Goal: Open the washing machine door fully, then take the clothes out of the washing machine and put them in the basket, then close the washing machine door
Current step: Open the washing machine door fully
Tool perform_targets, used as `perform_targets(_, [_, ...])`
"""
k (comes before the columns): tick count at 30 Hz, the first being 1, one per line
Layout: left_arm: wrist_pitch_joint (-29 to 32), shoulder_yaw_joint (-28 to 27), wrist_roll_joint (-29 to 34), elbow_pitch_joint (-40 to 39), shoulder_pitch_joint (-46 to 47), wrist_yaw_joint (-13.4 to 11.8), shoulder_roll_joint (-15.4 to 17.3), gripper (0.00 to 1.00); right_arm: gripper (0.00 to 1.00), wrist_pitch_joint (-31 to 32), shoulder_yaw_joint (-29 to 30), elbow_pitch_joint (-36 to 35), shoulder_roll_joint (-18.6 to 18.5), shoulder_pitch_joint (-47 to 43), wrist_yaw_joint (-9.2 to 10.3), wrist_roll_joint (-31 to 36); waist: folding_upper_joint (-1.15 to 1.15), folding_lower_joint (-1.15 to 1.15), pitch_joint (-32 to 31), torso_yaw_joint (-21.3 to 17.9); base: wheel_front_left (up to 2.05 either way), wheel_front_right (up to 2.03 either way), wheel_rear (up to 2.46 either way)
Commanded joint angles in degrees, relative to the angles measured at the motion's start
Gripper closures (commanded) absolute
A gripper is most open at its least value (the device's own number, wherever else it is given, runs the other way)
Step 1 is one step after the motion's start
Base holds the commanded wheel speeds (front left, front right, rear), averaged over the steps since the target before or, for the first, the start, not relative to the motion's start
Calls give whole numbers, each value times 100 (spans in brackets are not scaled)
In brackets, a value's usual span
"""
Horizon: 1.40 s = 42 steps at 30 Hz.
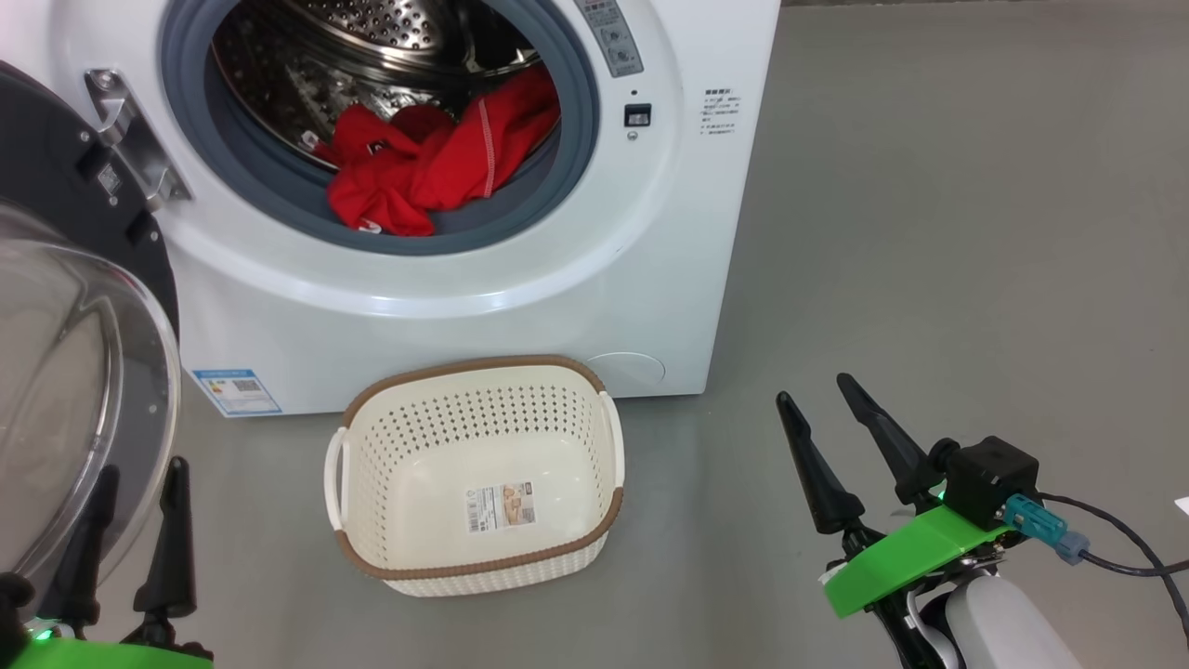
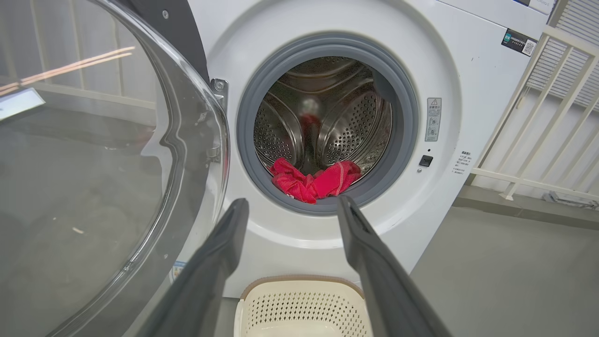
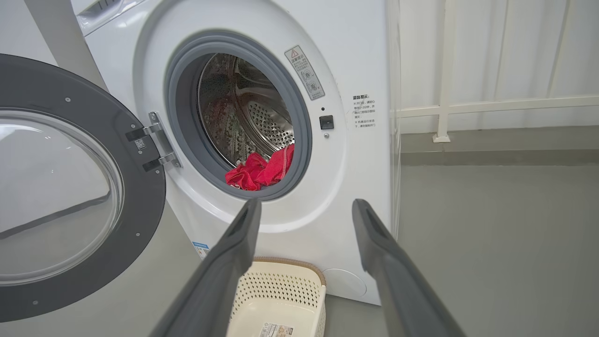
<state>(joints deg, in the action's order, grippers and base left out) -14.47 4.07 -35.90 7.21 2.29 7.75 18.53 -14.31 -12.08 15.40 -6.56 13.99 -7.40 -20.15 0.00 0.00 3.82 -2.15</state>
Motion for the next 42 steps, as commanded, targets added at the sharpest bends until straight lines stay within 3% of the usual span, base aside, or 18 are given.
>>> perform_targets(1, [-52, -254, 92, -123, 66, -26, 123, 0, 0, -69, -87, -176, 4, -3, -9, 81, 0, 0, -22, -27, 0, 0, 0])
perform_targets(42, [-52, -271, 329, -68, 17, -26, 93, 0, 0, -69, 17, -247, -21, -54, -9, 110, 0, 0, -32, -42, 0, 0, 0])
